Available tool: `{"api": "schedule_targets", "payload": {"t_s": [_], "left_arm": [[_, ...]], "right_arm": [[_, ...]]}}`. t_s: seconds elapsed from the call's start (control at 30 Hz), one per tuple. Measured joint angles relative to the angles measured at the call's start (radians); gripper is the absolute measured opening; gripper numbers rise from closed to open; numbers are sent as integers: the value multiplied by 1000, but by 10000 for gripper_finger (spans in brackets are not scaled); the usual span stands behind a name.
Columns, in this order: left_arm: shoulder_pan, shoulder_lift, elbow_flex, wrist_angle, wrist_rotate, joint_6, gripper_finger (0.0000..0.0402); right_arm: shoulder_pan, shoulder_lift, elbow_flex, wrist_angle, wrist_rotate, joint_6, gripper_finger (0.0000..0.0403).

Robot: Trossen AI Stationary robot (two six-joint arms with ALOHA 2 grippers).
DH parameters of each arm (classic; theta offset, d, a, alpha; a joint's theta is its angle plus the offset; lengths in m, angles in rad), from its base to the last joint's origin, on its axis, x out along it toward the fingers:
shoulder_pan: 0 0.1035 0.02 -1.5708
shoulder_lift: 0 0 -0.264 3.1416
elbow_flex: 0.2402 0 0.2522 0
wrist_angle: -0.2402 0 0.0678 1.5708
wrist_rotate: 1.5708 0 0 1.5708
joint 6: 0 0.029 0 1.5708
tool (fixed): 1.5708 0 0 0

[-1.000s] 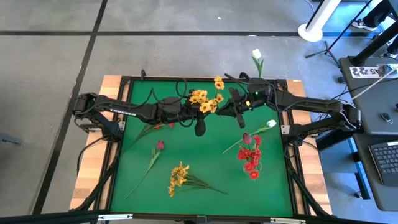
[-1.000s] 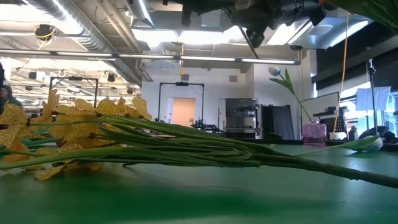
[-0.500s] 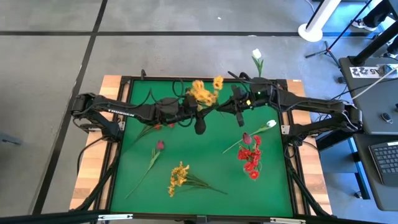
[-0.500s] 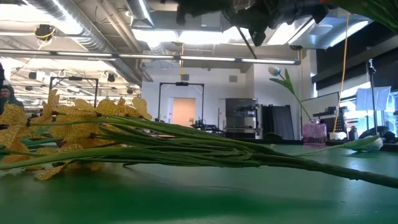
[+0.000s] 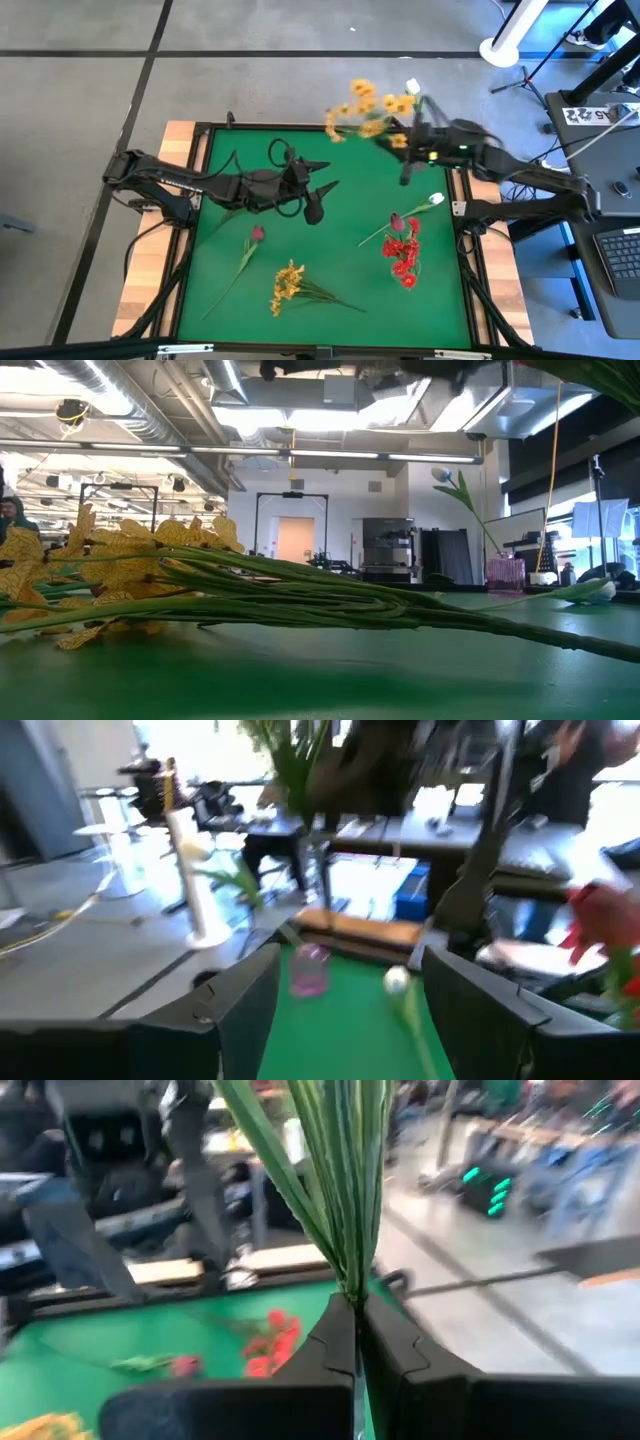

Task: Sort flowers into vase by color
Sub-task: Put the top yellow flowers into the purple vase

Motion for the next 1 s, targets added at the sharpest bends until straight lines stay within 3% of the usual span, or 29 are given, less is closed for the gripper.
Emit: {"api": "schedule_targets", "payload": {"t_s": [0.17, 0.37, 0.47, 0.57, 0.7, 1.0], "left_arm": [[-35, -4, 0, -34, -100, 25, 229], [-38, -4, 0, -38, -95, 21, 213], [-38, -4, 0, -32, -91, 17, 206], [-38, -4, 0, -31, -86, 17, 199], [-19, -4, -42, 29, -9, 17, 190], [102, -3, -336, 435, 205, -92, 176]], "right_arm": [[-1, -158, 1, -112, 157, -50, 1], [-3, -306, -127, -137, 364, -34, 0], [-3, -366, -271, -20, 413, -8, 0], [-18, -416, -442, 205, 415, 25, 0], [-58, -452, -631, 435, 486, 46, 0], [-173, -449, -771, 497, 575, 3, 0]]}}
